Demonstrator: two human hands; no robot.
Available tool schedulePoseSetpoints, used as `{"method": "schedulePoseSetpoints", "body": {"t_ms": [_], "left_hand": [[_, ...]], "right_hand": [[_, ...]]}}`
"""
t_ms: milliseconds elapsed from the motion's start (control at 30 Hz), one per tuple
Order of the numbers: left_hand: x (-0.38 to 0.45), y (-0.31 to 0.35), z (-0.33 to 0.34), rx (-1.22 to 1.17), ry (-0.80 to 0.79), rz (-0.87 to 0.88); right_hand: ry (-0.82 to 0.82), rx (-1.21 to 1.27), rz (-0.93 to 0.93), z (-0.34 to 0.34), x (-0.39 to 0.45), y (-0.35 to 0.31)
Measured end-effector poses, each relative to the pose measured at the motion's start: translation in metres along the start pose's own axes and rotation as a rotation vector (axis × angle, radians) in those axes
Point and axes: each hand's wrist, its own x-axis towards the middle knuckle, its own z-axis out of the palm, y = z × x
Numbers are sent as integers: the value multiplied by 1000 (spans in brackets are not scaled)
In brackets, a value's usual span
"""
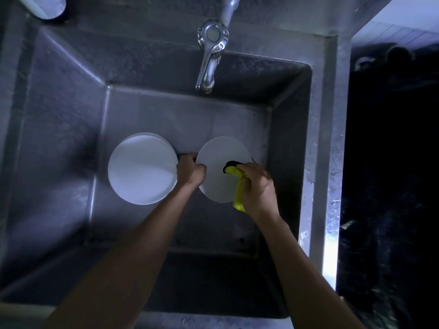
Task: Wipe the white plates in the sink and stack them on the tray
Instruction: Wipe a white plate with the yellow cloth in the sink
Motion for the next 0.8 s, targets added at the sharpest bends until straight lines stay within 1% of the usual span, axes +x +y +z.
{"method": "schedulePoseSetpoints", "body": {"t_ms": [167, 233, 367, 467, 600, 700, 800], "left_hand": [[-7, -6, 4, -78, -160, -135], [-13, -7, 4, -121, -199, -163], [-35, -4, 2, -339, -288, -210], [-52, -3, -1, -426, -290, -231], [-83, -1, -16, -529, -295, -255], [-110, 8, -34, -595, -336, -236], [-137, 19, -52, -602, -349, -189]], "right_hand": [[45, 29, 8, -3, -18, -1], [50, 24, 15, -3, -24, -1], [97, 43, 9, -8, -37, -3], [113, 34, -16, -14, -45, -6], [149, 8, -118, -28, -59, -23], [81, -5, -172, -43, -64, -41], [43, 23, -205, -57, -67, -62]]}}
